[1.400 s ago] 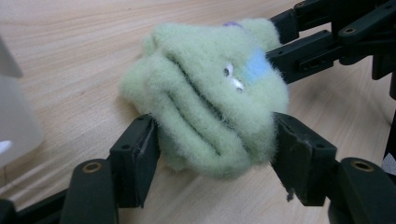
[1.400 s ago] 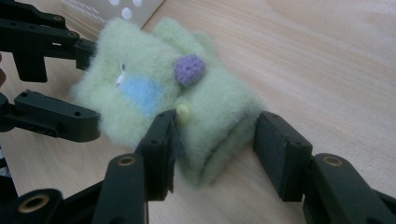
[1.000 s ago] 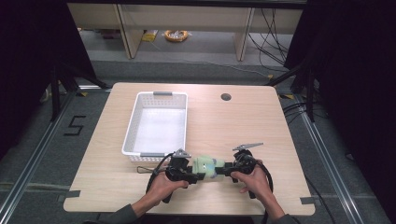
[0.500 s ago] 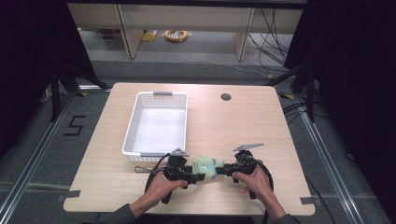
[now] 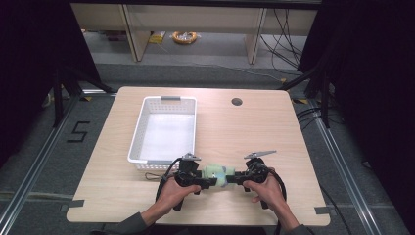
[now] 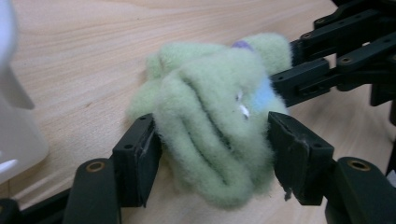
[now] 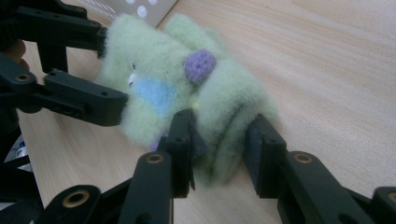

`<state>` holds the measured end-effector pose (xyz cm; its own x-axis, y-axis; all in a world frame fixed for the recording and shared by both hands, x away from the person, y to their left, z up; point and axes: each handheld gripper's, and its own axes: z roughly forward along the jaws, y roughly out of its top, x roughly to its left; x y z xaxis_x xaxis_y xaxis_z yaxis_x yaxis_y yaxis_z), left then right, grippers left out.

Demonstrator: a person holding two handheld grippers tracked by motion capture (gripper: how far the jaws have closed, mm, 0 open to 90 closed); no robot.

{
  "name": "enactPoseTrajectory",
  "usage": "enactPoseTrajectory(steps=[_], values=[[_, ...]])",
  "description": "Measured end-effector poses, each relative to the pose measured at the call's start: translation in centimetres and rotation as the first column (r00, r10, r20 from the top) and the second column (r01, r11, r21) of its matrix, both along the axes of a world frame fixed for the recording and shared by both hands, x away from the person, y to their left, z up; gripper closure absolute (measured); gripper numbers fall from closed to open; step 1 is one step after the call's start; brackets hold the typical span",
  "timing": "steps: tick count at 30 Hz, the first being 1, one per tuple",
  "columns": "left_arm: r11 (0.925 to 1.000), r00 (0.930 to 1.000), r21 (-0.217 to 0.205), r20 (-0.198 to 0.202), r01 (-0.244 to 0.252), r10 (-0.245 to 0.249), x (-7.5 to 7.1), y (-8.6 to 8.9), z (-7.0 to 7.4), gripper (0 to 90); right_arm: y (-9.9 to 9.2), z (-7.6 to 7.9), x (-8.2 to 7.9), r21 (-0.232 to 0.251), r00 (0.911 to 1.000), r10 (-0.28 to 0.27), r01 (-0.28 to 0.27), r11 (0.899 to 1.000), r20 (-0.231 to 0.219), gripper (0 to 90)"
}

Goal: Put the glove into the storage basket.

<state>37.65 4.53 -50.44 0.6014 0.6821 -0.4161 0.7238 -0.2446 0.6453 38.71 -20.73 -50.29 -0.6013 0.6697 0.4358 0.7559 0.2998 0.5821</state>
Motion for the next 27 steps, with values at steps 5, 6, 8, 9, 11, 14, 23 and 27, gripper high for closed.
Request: enactPoseTrajectory(steps=[5,6,8,9,11,14,23,27], values=[[0.9998,0.9996,0.003,-0.02,-0.02,0.02,0.02,0.14,-0.33,35.6,0.04,0.04,-0.04,-0.01,1.0,-0.01,0.01,1.0,0.003,65.5],[0.9997,0.9996,0.006,-0.019,-0.023,0.023,-0.03,0.08,-0.31,35.7,0.05,0.04,-0.04,-0.012,0.9999,-0.01,0.01,1.0,0.003,65.4],[0.9993,1.0,0.038,-0.006,0.003,-0.002,-0.01,0.21,-0.3,35.6,0.08,0.05,-0.06,-0.015,0.9999,-0.013,0.013,1.0,0.004,65.1],[0.9992,1.0,0.04,-0.007,-0.006,0.007,-0.1,0.14,-0.45,35.6,0.08,0.09,-0.09,-0.016,0.9999,-0.014,0.014,1.0,0.001,64.9],[0.9996,0.9998,0.018,-0.003,-0.021,0.021,-0.19,-0.18,-0.59,36.5,0.11,0.04,-0.07,-0.015,0.9999,-0.015,0.015,1.0,0.003,64.5],[0.9996,0.9998,0.027,0.018,0.009,-0.01,-0.43,-0.34,-0.66,44.2,0.3,0.11,-0.26,0.002,0.9993,-0.025,0.025,1.0,-0.028,64.3],[0.9998,0.9993,-0.004,0.034,0.018,-0.018,-0.61,-0.21,-0.88,59.7,0.23,0.01,-0.13,-0.023,0.9997,-0.018,0.018,1.0,0.016,66.7],[0.9995,0.9992,-0.022,0.035,0.021,-0.02,-0.63,-0.11,-0.88,62.5,0.27,0.06,-0.22,-0.016,0.9997,-0.012,0.012,1.0,0.02,69.2]])
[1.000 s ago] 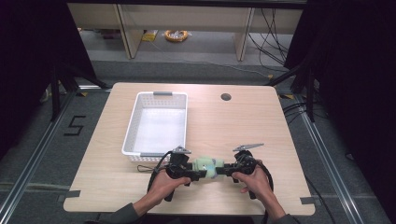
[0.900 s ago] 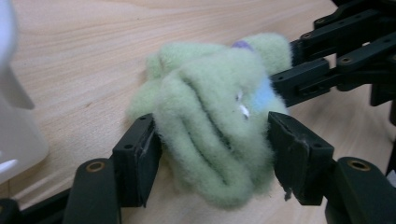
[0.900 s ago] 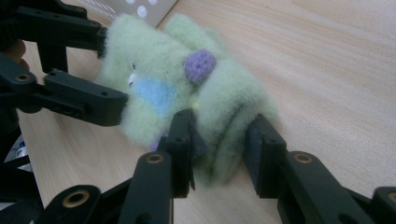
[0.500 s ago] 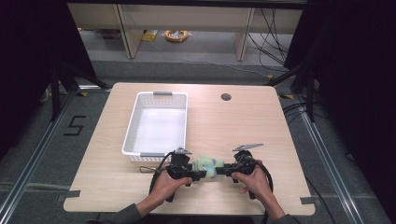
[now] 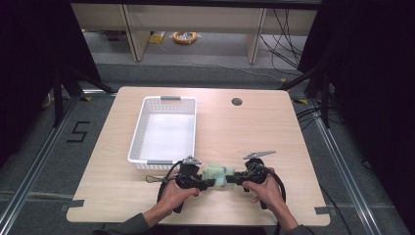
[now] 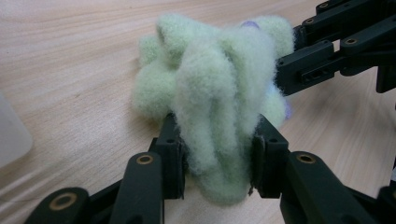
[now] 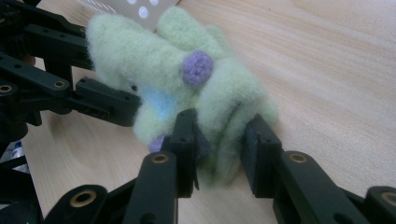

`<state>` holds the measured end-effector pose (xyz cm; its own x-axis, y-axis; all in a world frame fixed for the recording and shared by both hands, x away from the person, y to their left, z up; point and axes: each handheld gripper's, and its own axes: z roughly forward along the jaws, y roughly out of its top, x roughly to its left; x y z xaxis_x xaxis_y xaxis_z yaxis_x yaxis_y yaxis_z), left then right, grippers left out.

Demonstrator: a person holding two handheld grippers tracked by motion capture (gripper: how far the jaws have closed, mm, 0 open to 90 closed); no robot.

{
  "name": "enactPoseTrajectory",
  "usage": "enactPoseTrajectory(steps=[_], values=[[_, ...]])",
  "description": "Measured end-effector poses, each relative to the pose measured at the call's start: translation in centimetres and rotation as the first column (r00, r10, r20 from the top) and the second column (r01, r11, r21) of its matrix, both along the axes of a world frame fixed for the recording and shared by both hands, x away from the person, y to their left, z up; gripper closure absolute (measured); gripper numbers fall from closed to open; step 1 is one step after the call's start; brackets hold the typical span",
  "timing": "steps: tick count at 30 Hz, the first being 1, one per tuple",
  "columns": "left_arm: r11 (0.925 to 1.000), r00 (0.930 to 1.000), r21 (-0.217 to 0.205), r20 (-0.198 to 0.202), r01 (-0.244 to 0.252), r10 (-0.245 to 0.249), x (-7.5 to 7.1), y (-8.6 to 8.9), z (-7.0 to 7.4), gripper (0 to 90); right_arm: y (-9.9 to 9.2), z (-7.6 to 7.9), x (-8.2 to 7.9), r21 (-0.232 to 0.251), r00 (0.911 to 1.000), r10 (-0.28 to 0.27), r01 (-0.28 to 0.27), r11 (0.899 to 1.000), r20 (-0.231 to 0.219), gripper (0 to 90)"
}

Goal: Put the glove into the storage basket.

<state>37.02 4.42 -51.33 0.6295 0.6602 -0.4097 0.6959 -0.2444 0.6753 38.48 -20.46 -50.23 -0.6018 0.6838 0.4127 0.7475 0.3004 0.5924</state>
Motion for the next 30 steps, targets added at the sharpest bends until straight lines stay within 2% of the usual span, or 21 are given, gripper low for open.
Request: enactPoseTrajectory(steps=[2,4,6,7,8,9,12,14,15,18,20,21,24,25,30], values=[[1.0,0.9999,0.007,0.017,-0.003,0.003,-0.2,-0.1,0.1,63.2,0.0,0.0,0.0,0.007,1.0,0.0,0.0,1.0,0.001,70.3],[0.9999,0.9998,0.005,0.01,0.016,-0.016,-0.2,0.0,0.3,64.0,0.0,0.0,0.0,0.02,1.0,0.006,-0.006,1.0,0.0,71.1],[1.0,0.9999,0.0,0.015,0.003,-0.003,-0.2,-0.1,0.4,64.2,0.0,0.0,0.0,0.019,1.0,0.004,-0.005,1.0,0.004,72.3],[0.9999,0.9999,-0.005,0.008,0.014,-0.014,-0.2,0.0,0.4,64.4,-0.1,0.1,0.0,0.034,1.0,0.004,-0.004,0.999,0.005,72.9],[0.9998,0.9998,-0.003,0.012,0.019,-0.019,-0.3,0.0,0.4,64.5,-0.1,0.2,0.0,0.029,1.0,-0.001,0.001,1.0,0.004,73.1],[0.9999,0.9997,-0.001,0.016,0.015,-0.015,-0.3,-0.1,0.5,64.5,-0.1,0.3,-0.2,0.035,0.9999,-0.006,0.006,0.999,-0.012,73.3],[0.9996,0.9994,-0.003,0.016,0.03,-0.029,-0.4,0.0,0.6,64.8,-0.1,0.4,-0.2,0.012,0.9999,-0.006,0.006,1.0,0.016,73.8],[0.9998,0.9997,0.004,0.018,0.017,-0.017,-0.5,0.0,0.7,65.1,-0.1,0.5,-0.2,0.017,0.9998,-0.003,0.003,1.0,0.021,74.1],[0.9998,0.9996,-0.01,0.022,0.016,-0.016,-0.5,-0.1,0.7,65.2,-0.1,0.5,-0.2,0.03,0.9997,0.006,-0.007,1.0,0.023,74.3],[0.9996,0.9994,-0.013,0.023,0.027,-0.026,-0.6,0.1,1.0,65.5,-0.1,0.8,-0.4,0.025,0.9994,-0.002,0.001,1.0,0.034,74.5],[0.9995,0.9991,-0.007,0.029,0.031,-0.031,-0.7,0.2,1.3,65.6,-0.1,0.9,-0.4,0.044,0.9996,0.003,-0.005,0.999,0.028,74.5],[0.9994,0.999,-0.013,0.032,0.032,-0.031,-0.7,0.2,1.3,65.7,0.0,1.1,-0.7,0.035,0.9996,-0.022,0.021,0.999,0.019,74.6],[0.9993,0.9991,-0.026,0.032,0.028,-0.027,-0.8,0.2,1.5,65.7,-0.1,1.2,-0.6,0.043,0.9989,0.002,-0.004,0.999,0.047,74.6],[0.9995,0.999,-0.017,0.035,0.029,-0.028,-0.8,0.3,1.6,65.7,-0.2,1.3,-0.6,0.044,0.9986,0.001,-0.003,0.999,0.053,74.6],[0.9982,0.9982,-0.034,0.037,0.048,-0.047,-0.9,0.4,1.8,65.6,-0.2,1.5,-0.8,0.046,0.9983,0.0,-0.002,0.999,0.059,74.6]])
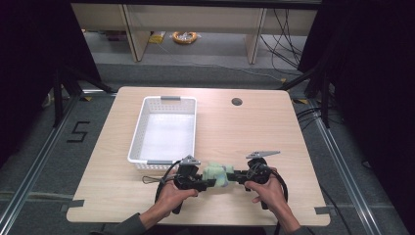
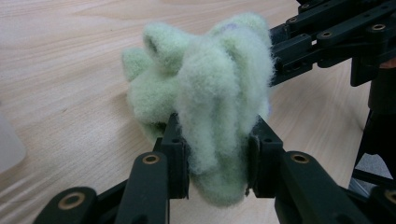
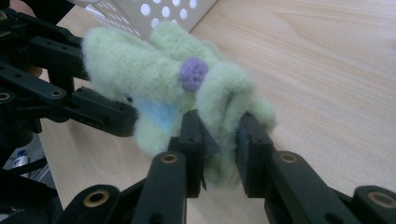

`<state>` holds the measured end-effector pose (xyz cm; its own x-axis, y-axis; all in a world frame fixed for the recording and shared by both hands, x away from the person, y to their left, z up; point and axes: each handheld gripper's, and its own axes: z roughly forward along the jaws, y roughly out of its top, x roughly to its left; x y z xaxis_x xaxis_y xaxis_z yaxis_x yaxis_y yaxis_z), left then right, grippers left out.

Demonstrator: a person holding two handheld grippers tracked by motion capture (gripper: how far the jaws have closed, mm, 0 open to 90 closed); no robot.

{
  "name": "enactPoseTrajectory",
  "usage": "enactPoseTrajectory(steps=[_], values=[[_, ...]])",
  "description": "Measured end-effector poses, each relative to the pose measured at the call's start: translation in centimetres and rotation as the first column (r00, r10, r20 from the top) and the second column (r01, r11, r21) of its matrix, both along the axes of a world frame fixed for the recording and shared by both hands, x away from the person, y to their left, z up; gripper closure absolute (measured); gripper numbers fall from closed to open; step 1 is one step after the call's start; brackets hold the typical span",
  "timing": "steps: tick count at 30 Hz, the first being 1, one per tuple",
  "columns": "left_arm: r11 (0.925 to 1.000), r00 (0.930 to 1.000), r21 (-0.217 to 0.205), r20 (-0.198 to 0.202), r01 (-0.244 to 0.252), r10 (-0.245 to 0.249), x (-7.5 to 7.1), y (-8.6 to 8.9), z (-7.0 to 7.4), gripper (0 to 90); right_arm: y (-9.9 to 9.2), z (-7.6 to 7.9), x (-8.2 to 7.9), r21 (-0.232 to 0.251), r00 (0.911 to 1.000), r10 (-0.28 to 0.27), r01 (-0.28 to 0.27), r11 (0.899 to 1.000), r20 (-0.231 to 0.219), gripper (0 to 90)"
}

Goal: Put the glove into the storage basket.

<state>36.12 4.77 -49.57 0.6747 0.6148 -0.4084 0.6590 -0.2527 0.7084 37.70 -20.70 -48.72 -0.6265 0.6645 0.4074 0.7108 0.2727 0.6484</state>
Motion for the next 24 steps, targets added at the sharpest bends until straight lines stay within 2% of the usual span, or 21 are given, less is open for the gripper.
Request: enactPoseTrajectory(steps=[2,3,7,8,9,10,12,15,16,20,21,22,24], values=[[0.9999,1.0,0.009,0.003,-0.009,0.009,-0.2,0.0,0.2,65.6,0.0,0.1,-0.1,0.009,1.0,0.005,-0.005,1.0,0.003,74.6],[0.9999,0.9999,-0.005,0.006,-0.01,0.01,-0.2,0.0,0.3,65.5,0.0,0.2,-0.1,0.012,1.0,0.003,-0.003,1.0,0.003,74.6],[0.9999,0.9998,-0.011,0.019,0.001,-0.001,-0.4,0.3,0.8,65.5,0.1,0.5,-0.3,0.018,0.9997,0.012,-0.013,1.0,0.021,74.6],[1.0,0.9997,-0.006,0.024,-0.003,0.003,-0.5,0.3,0.9,65.5,0.1,0.7,-0.4,0.021,0.9998,0.011,-0.011,1.0,0.019,74.6],[0.9997,0.9995,-0.02,0.029,-0.015,0.015,-0.6,0.3,1.0,65.5,0.2,0.8,-0.4,0.02,0.9998,0.009,-0.009,1.0,0.02,74.6],[0.9999,0.9996,-0.016,0.029,0.0,0.0,-0.6,0.4,1.1,65.4,0.2,0.9,-0.4,0.027,0.9996,0.011,-0.012,1.0,0.028,74.6],[0.9996,0.9993,-0.026,0.035,-0.012,0.013,-0.7,0.5,1.4,65.4,0.2,1.2,-0.5,0.029,0.9996,0.012,-0.013,1.0,0.027,74.6],[0.9997,0.9995,-0.026,0.033,0.002,-0.001,-0.7,0.6,1.7,65.3,0.2,1.5,-0.7,0.022,0.9994,0.003,-0.004,1.0,0.034,74.6],[0.9996,0.9994,-0.026,0.033,0.009,-0.008,-0.7,0.7,1.9,65.4,0.2,1.6,-0.7,0.033,0.9994,0.009,-0.01,0.999,0.032,74.6],[0.9997,0.999,-0.017,0.04,0.018,-0.017,-0.7,0.8,2.9,65.3,0.4,2.3,-0.9,0.034,0.9993,0.011,-0.012,0.999,0.037,74.6],[0.9997,0.999,-0.016,0.041,0.02,-0.019,-0.7,0.8,3.1,65.3,0.6,2.6,-1.1,0.044,0.9997,0.002,-0.003,0.999,0.023,74.6],[0.9998,0.9986,-0.01,0.049,0.02,-0.019,-0.7,0.8,3.4,65.3,0.5,2.8,-1.0,0.033,0.9994,0.003,-0.005,0.999,0.033,74.6],[0.9996,0.998,-0.015,0.059,0.025,-0.024,-0.6,1.0,4.2,65.2,0.6,3.3,-0.9,0.046,0.999,0.007,-0.009,0.999,0.043,74.6]])
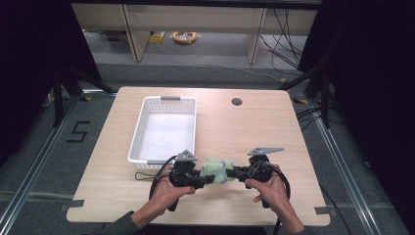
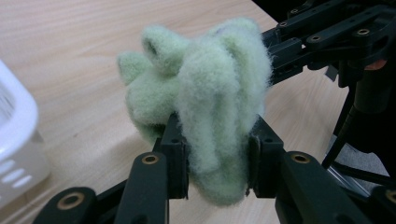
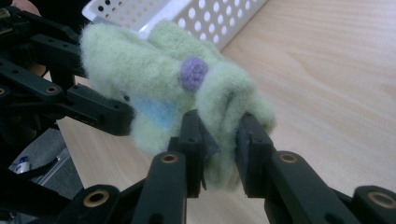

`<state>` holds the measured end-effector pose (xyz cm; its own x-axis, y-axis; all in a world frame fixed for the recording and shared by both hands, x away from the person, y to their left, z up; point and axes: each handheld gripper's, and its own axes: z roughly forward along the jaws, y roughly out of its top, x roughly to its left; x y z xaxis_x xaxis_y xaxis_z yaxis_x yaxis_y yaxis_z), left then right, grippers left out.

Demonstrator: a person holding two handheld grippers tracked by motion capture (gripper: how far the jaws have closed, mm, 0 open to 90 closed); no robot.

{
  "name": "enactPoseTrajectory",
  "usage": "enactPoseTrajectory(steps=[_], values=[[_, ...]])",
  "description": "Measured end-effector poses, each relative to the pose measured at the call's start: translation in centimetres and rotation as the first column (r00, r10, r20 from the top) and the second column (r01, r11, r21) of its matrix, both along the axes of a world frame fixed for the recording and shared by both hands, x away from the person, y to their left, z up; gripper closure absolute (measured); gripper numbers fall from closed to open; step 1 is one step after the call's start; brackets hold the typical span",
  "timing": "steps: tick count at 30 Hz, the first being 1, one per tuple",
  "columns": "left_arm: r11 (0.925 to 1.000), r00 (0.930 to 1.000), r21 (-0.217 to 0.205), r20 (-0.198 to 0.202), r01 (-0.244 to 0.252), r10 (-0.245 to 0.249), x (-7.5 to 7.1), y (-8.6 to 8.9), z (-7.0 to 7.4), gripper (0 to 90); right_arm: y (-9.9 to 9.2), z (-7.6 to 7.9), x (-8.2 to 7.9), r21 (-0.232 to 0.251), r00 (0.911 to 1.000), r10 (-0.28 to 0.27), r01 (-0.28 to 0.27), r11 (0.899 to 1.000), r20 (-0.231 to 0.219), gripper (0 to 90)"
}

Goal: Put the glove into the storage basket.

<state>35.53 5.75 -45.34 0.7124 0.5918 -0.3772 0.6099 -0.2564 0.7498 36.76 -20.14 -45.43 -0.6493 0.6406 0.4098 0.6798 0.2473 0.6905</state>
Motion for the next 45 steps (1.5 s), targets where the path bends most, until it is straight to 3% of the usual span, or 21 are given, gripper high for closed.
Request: enactPoseTrajectory(steps=[1,3,5,6,7,8,9,11,14,16,17,24,26,27,28,30,31,33,35,45], values=[[0.9997,0.9991,-0.001,0.035,0.024,-0.024,0.3,0.1,0.2,65.2,0.1,0.4,0.0,0.007,0.9999,-0.01,0.01,1.0,-0.004,74.6],[1.0,0.9998,-0.002,0.019,0.005,-0.005,0.2,0.3,0.8,65.2,0.2,0.9,0.2,0.003,0.9998,0.0,0.0,1.0,0.02,74.5],[1.0,0.9998,0.003,0.019,-0.002,0.002,0.3,0.6,1.4,65.1,0.5,1.6,0.1,0.011,0.9999,-0.011,0.012,1.0,-0.003,74.5],[1.0,0.9999,-0.004,0.015,0.0,0.0,0.4,0.8,1.6,65.1,0.5,1.7,0.4,0.001,0.9994,0.004,-0.004,1.0,0.033,74.5],[1.0,0.9998,0.0,0.018,0.0,0.0,0.5,1.0,1.8,65.1,0.7,2.0,0.2,0.012,1.0,-0.01,0.01,1.0,0.002,74.5],[1.0,0.9998,-0.005,0.019,0.0,0.0,0.5,1.1,2.0,65.1,0.8,2.2,0.4,0.002,0.9994,-0.001,0.001,1.0,0.035,74.5],[1.0,0.9998,0.0,0.018,0.005,-0.005,0.6,1.3,2.1,65.1,1.0,2.4,0.4,0.01,0.9998,0.002,-0.002,1.0,0.019,74.5],[1.0,0.9999,-0.005,0.016,0.0,0.0,0.6,1.5,2.4,65.1,1.1,2.5,0.6,0.007,0.9989,0.013,-0.013,1.0,0.044,74.5],[0.9999,0.9998,-0.002,0.017,0.01,-0.01,0.9,2.1,2.9,65.1,1.5,2.9,0.9,0.007,0.9988,0.017,-0.018,1.0,0.046,74.5],[1.0,0.9998,-0.002,0.019,0.0,0.0,1.0,2.4,3.2,65.1,2.0,3.4,0.9,0.009,0.9996,0.012,-0.013,1.0,0.025,74.5],[1.0,0.9998,-0.002,0.019,0.0,0.0,1.1,2.5,3.4,65.1,2.1,3.5,1.2,0.003,0.9984,0.021,-0.021,1.0,0.052,74.5],[0.9999,0.9994,-0.003,0.032,-0.014,0.014,1.6,3.9,4.7,65.0,3.2,4.9,2.1,0.01,0.9973,0.038,-0.039,0.999,0.063,74.5],[0.9999,0.9991,0.001,0.039,-0.017,0.017,1.7,4.2,4.9,65.0,3.7,5.4,2.4,0.0,0.9971,0.039,-0.039,0.999,0.065,74.5],[0.9998,0.9992,-0.004,0.037,-0.018,0.018,1.8,4.3,5.0,64.9,4.0,5.7,2.3,0.004,0.9986,0.031,-0.032,0.999,0.042,74.5],[0.9997,0.9989,-0.003,0.039,-0.026,0.026,1.8,4.5,5.1,64.9,4.1,5.8,2.6,-0.009,0.9964,0.042,-0.042,0.999,0.074,74.5],[0.9995,0.9986,-0.002,0.042,-0.032,0.032,2.0,5.0,5.4,64.9,4.7,6.3,2.8,-0.007,0.9971,0.046,-0.046,0.999,0.061,74.5],[0.9993,0.9983,-0.004,0.046,-0.036,0.036,2.1,5.2,5.5,64.9,4.8,6.4,3.1,-0.015,0.9952,0.054,-0.053,0.998,0.081,74.5],[0.9989,0.998,-0.005,0.041,-0.047,0.047,2.3,5.7,5.7,64.9,5.4,6.9,3.2,-0.022,0.9971,0.047,-0.045,0.999,0.061,74.5],[0.9987,0.9979,-0.005,0.041,-0.05,0.05,2.4,6.1,5.9,64.8,5.9,7.0,3.7,-0.024,0.9944,0.064,-0.062,0.998,0.084,74.5],[0.9963,0.9958,-0.001,0.032,-0.086,0.086,3.4,9.1,6.7,64.8,9.1,8.1,5.1,-0.048,0.994,0.084,-0.081,0.996,0.071,74.5]])
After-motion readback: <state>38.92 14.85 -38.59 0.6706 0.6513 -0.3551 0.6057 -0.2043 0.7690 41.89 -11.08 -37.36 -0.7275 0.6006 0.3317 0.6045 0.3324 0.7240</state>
